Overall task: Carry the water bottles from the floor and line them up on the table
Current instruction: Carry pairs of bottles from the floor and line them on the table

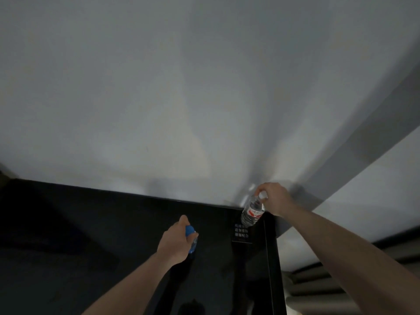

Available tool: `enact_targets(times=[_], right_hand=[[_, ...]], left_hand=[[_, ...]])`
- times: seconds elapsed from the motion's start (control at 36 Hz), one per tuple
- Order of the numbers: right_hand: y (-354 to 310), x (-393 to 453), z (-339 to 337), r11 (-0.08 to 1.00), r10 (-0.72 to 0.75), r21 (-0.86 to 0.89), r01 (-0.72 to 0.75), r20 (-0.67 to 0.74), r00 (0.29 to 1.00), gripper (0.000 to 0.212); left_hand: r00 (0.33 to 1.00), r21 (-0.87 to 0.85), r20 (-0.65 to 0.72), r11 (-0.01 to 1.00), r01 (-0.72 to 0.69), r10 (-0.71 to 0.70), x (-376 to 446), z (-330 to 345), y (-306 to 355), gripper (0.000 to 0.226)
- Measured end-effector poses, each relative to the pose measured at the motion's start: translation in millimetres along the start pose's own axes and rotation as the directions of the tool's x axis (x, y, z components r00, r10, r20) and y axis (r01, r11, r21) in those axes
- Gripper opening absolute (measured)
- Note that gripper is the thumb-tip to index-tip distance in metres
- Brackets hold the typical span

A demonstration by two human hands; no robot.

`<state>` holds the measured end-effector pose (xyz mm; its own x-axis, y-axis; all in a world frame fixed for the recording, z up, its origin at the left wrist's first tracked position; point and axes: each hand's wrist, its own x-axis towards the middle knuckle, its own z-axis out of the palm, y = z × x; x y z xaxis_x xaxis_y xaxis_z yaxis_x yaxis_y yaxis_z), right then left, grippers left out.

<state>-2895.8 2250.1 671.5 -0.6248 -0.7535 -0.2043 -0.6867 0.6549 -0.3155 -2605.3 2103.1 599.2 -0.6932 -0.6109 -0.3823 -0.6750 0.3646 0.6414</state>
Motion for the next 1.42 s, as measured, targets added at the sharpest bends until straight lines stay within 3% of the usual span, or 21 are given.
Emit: enact_targets(times=[0.47, 0.67, 0.97, 1.17, 1.31, 1.42], right_hand=[[35, 6, -6, 0.996, -0.032, -0.089, 0.029, -0.032, 0.999, 0.034], [36, 10, -6, 0.998, -0.041, -0.045, 0.037, -0.096, 0.994, 0.032], [42, 10, -3, 0.995, 0.094, 0.024, -0.092, -0.156, 0.983, 0.027], [44, 10, -8, 0.998, 0.062, 0.036, -0.058, -0.121, 0.991, 0.034], [52, 2, -10, 0.986, 0.048, 0.166, -0.026, -0.13, 0.99, 0.043], [56, -21, 5, 0.948, 0.138, 0.312, -0.058, -0.24, 0.961, 0.052]], left_hand=[[0.999, 0.091, 0.012, 0.995, -0.05, 0.049, 20, 7, 28, 0.023], [0.998, 0.169, -0.039, 0.985, -0.04, 0.047, 36, 7, 39, 0.023], [0.997, 0.232, -0.047, 0.971, -0.056, 0.069, 46, 16, 42, 0.022], [0.995, 0.318, -0.033, 0.945, -0.08, 0.096, 56, 13, 48, 0.022], [0.993, 0.41, 0.006, 0.905, -0.113, 0.121, 70, 8, 62, 0.025], [0.987, 0.483, 0.034, 0.862, -0.151, 0.154, 81, 5, 77, 0.027]])
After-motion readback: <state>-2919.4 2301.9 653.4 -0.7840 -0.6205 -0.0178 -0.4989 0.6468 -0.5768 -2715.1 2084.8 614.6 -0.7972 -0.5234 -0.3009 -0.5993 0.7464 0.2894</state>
